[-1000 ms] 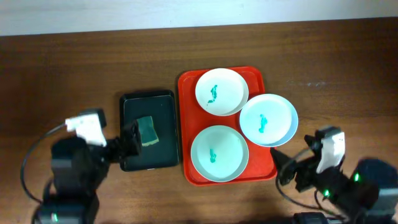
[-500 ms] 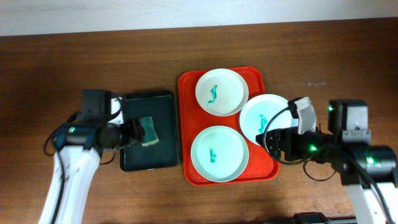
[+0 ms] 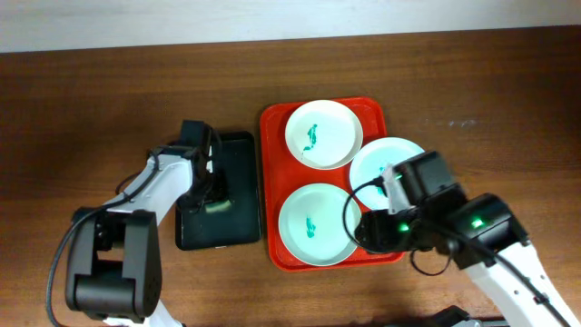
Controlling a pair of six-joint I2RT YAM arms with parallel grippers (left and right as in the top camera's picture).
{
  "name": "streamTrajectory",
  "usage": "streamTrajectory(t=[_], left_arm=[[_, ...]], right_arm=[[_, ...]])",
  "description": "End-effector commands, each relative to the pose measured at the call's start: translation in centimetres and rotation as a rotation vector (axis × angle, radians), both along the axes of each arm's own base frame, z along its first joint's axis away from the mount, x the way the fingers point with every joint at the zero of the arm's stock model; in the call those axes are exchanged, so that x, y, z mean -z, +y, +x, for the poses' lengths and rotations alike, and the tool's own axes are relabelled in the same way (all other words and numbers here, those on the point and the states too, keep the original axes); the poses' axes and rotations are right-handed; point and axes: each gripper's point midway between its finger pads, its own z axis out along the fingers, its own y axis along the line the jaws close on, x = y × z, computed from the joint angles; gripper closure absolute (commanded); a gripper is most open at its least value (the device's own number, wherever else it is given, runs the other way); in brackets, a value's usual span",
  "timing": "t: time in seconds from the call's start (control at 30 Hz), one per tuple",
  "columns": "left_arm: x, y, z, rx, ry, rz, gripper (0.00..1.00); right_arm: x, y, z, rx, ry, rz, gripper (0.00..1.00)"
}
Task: Clean dirty plates on tray and stack at the side
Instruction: 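Move left gripper to the sponge and right gripper to the right plate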
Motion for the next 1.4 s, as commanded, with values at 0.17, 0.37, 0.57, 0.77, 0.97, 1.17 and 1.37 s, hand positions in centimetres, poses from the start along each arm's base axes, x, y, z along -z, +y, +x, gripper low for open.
streamTrajectory(t=[0.17, 0.37, 0.57, 0.77, 0.97, 1.17, 1.37], left_arm=[[-1.3, 0.4, -0.9, -0.026, 0.069, 0.019, 0.87], [-4.5, 0.7, -0.5, 0.001, 0.032, 0.035, 0.3], [-3.6, 2.2, 1.5, -0.014, -0.036, 0.13, 0.49], [0.2, 0.4, 0.4, 0.002, 0.049, 0.028, 0.99], [-2.8, 0.0, 2.6, 0.007, -0.01, 0.018, 1.0], [-9.3, -0.2, 4.1, 0.032, -0.02, 0.019, 0.29], [-7.1, 0.3, 0.2, 0.034, 0.132, 0.04, 0.43]], right_arm=[[1.6, -0.8, 1.8, 0.16, 0.034, -0.088, 0.4], [3.3, -0.9, 3.6, 0.197, 0.083, -0.09, 0.41], [4.6, -1.2, 4.2, 0.122, 0.115, -0.111, 0.4], [6.0, -0.8, 4.5, 0.082, 0.171, -0.095, 0.4], [6.1, -0.7, 4.5, 0.081, 0.177, -0.089, 0.4], [6.2, -2.9, 5.4, 0.183, 0.194, -0.078, 0.36], [5.8, -3.8, 4.1, 0.128, 0.266, 0.014, 0.37]])
